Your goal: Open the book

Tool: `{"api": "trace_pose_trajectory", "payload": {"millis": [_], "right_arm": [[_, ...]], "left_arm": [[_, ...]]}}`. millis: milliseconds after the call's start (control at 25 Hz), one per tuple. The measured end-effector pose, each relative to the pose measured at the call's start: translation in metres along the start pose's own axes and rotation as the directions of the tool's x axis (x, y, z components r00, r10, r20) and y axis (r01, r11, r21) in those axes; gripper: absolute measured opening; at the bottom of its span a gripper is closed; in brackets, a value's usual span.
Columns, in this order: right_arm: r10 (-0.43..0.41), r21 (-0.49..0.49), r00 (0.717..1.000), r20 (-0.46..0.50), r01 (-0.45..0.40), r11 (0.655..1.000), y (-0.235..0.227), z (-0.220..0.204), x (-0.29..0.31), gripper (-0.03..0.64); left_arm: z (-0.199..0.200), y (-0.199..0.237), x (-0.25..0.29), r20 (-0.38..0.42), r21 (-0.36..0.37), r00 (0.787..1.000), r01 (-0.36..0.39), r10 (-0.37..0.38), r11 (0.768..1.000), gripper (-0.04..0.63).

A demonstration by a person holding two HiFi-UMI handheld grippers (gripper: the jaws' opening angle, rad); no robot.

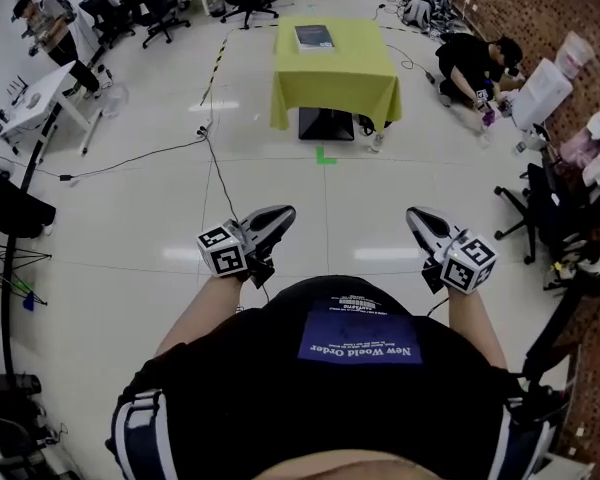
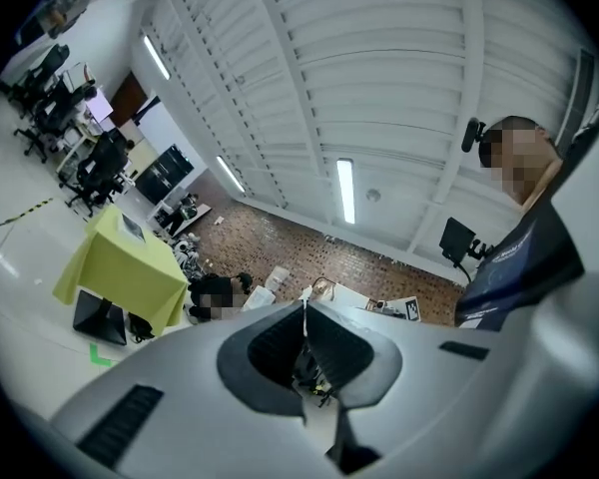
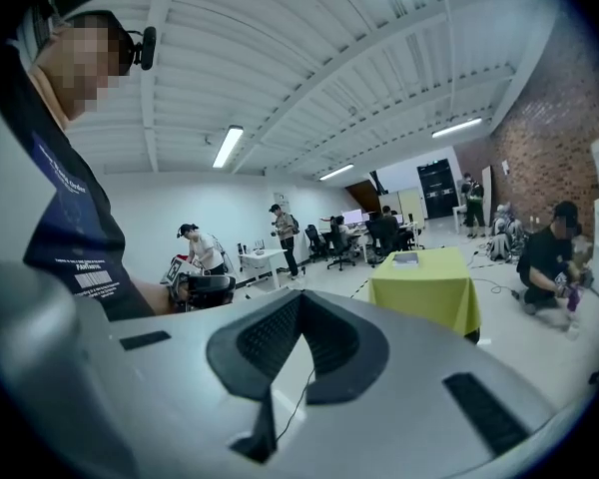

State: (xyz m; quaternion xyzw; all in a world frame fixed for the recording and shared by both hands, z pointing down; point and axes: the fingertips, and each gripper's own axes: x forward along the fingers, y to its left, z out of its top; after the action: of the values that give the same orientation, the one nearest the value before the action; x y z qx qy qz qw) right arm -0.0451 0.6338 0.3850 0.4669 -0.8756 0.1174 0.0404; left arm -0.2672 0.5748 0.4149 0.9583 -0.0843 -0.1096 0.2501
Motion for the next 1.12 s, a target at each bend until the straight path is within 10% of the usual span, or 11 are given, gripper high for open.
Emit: {"api": "trace_pose_trajectory", "payload": {"millis": [1120], "right_arm": [[0.252, -0.007, 0.967, -0.023, -0.252, 0.968, -0.316, 0.073, 0.157, -0.014]], "left_arm": [[0.096, 0.199, 0.213, 0.088, 0.01, 0.961, -0.265, 0.264, 0.964, 0.008]]}}
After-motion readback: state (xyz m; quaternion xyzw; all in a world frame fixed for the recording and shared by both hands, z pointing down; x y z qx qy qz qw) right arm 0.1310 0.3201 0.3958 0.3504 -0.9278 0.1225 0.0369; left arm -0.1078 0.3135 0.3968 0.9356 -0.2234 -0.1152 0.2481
